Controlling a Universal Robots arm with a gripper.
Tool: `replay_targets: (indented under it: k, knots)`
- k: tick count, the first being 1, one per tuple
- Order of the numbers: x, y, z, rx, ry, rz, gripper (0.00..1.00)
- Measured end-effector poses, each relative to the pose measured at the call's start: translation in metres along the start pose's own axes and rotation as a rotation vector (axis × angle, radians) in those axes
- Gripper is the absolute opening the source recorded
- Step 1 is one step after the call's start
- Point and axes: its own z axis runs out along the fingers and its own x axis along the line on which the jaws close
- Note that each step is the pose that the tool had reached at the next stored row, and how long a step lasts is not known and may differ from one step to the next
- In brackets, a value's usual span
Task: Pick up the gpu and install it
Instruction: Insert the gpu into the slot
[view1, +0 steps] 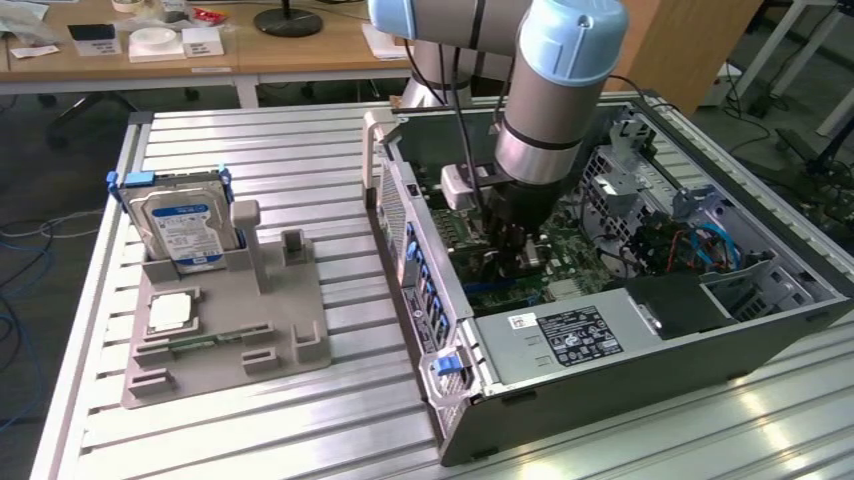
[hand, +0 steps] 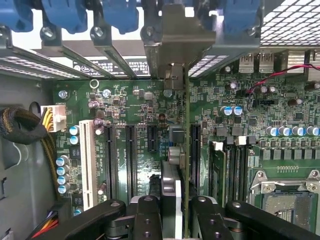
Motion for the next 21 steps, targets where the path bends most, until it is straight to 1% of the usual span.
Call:
replay_targets:
  k: [12,21]
  knots:
    - [-0.0005,0.0003,0.0012,0.0001,0.0001,0.006,0.28]
    - [-0.0003,0.0006,0.0072,-0.0002,0.0006,0.006,0.28]
